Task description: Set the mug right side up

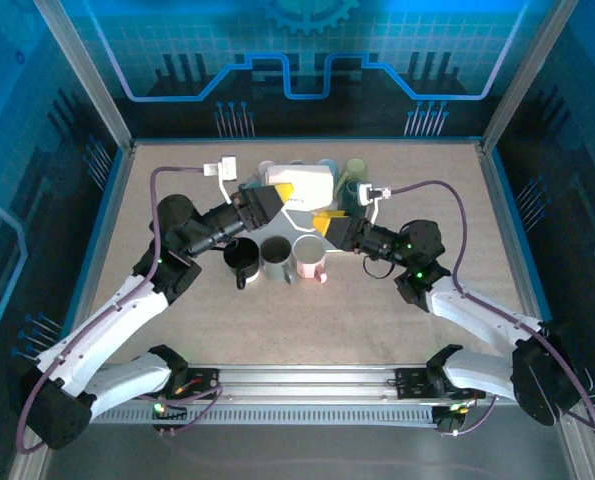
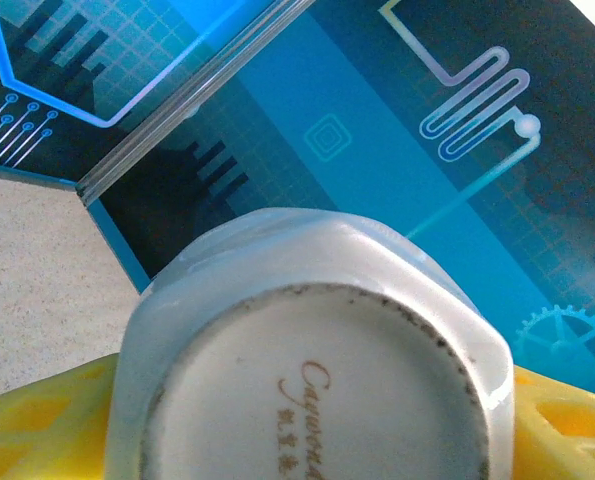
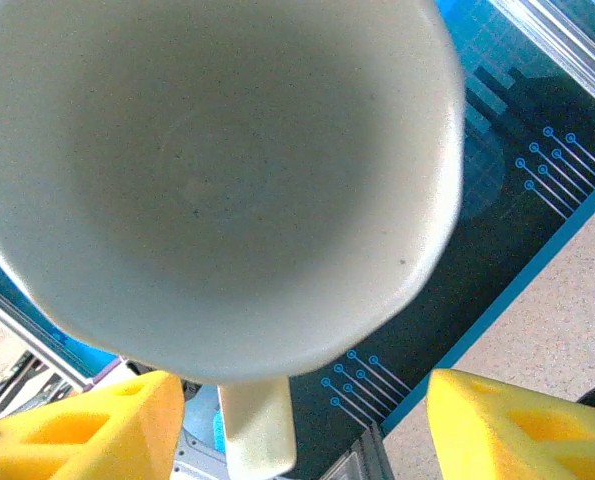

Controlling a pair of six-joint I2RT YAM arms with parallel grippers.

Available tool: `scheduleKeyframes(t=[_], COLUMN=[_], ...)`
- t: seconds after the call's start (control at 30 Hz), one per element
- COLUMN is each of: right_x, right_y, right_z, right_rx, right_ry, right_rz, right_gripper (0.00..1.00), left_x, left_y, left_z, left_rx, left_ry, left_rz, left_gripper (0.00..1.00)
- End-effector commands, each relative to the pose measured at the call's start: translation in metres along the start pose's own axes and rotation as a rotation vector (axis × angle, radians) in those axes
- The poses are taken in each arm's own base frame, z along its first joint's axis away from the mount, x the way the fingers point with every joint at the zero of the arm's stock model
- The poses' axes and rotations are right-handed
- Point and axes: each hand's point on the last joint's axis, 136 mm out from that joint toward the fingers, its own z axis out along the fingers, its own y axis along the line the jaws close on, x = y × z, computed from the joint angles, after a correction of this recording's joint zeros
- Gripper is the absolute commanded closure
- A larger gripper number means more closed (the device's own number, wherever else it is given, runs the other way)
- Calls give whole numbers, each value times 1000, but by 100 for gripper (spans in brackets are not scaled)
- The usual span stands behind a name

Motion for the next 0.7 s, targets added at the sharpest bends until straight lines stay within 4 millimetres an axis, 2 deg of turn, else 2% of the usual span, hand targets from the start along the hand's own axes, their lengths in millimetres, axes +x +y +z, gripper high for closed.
scheduleKeyframes(t=[0.0, 0.3, 0.47, 0.57, 0.67], right_x=[-11, -11, -9, -9, -10], right_y=[26, 17, 10, 7, 1], right_z=[3, 9, 8, 4, -4], right_rx=[-93, -116, -97, -73, -31], right_ry=[-29, -41, -50, -56, -67], right_rz=[-45, 24, 42, 39, 34], right_gripper=[37, 61, 83, 94, 97], left_x=[-14, 11, 19, 26, 29], left_y=[-40, -26, -17, -10, -3], left_z=[-7, -4, -4, -6, -16], left_rx=[140, 99, 72, 47, -10], left_ry=[-59, -21, 7, 27, 31], left_rz=[58, 81, 68, 63, 77], left_gripper=[41, 41, 38, 29, 10])
